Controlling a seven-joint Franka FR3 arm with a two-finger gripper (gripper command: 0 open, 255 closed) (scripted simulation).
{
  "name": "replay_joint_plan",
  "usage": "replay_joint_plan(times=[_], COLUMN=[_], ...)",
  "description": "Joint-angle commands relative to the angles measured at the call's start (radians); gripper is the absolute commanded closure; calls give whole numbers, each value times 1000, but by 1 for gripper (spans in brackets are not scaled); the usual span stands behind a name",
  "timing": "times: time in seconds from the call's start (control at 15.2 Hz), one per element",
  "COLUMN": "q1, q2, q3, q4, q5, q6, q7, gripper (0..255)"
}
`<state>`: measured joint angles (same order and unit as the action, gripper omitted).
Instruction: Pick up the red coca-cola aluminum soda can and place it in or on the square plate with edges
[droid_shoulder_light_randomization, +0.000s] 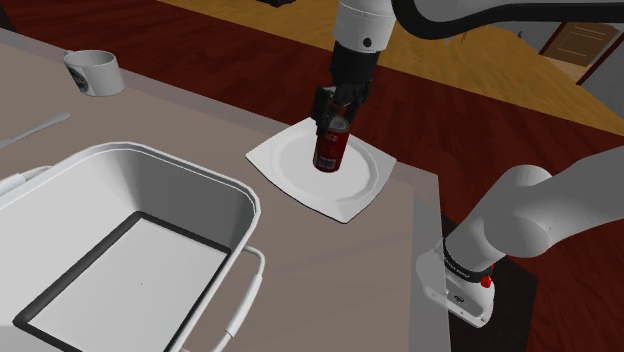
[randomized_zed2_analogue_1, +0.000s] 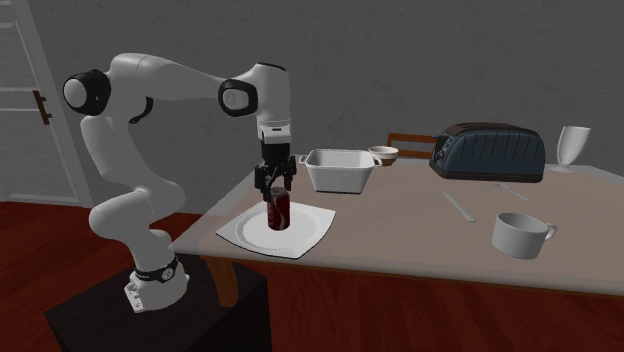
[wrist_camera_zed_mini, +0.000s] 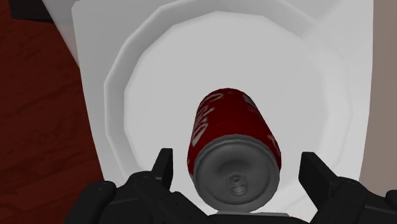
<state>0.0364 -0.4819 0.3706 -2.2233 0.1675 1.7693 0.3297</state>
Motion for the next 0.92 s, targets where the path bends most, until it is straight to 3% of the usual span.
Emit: replay_joint_plan(times=[0.0, 0.33, 0.86], q1=[0, -7, -7], q2=[0, 11, 11], q3=[0, -13, -13], q4=[0, 135, 135], q5=[0, -12, -12], q6=[0, -125, -125], q7=[0, 5, 5], gripper=[0, 0, 0])
